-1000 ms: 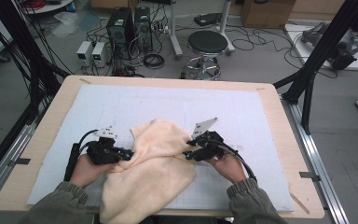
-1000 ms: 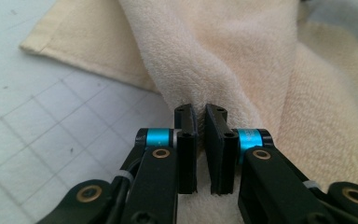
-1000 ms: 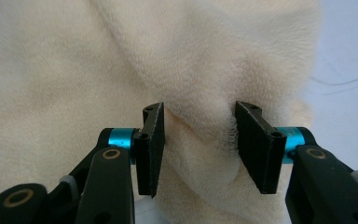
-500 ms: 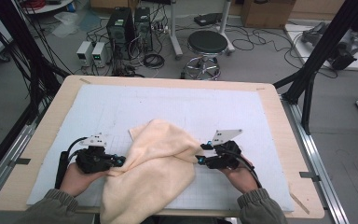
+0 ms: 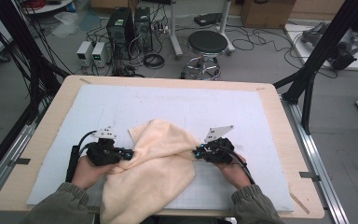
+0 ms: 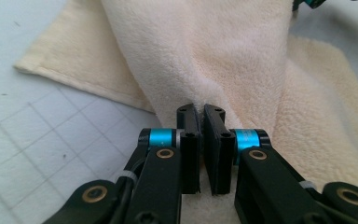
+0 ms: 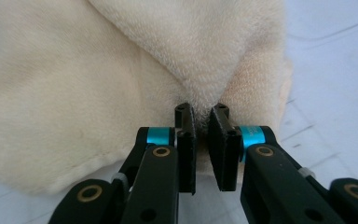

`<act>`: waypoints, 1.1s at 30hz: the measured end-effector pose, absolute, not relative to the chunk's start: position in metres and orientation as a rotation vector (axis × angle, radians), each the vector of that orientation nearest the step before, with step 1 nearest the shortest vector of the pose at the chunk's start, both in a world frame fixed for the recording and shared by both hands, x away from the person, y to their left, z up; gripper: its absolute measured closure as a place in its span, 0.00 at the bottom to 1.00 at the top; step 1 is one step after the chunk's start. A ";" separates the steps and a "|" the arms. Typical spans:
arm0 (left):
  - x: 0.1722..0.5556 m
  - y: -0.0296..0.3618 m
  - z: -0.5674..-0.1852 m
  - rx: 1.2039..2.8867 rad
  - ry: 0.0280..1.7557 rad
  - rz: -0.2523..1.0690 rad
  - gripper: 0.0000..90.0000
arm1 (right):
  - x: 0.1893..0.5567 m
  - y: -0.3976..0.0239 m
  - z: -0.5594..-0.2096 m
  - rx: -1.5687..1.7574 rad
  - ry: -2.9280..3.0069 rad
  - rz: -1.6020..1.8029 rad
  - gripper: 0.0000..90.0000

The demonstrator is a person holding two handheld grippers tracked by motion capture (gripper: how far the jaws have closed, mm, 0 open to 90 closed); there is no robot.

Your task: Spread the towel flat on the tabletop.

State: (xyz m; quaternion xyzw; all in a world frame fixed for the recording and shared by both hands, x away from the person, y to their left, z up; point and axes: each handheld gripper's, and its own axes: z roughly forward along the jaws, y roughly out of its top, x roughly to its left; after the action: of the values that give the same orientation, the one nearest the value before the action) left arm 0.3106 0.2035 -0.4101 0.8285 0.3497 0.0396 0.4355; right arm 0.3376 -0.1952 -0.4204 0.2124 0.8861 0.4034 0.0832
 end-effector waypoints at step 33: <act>0.313 0.222 -0.389 1.983 0.868 0.280 0.73 | 0.312 -0.215 -0.415 0.718 2.635 1.291 0.69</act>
State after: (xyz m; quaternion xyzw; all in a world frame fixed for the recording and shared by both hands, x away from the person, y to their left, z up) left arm 0.3128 0.2215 -0.3891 0.8061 0.3529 0.1136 0.4613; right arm 0.3118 -0.2151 -0.4151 0.2371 0.8707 0.4266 0.0604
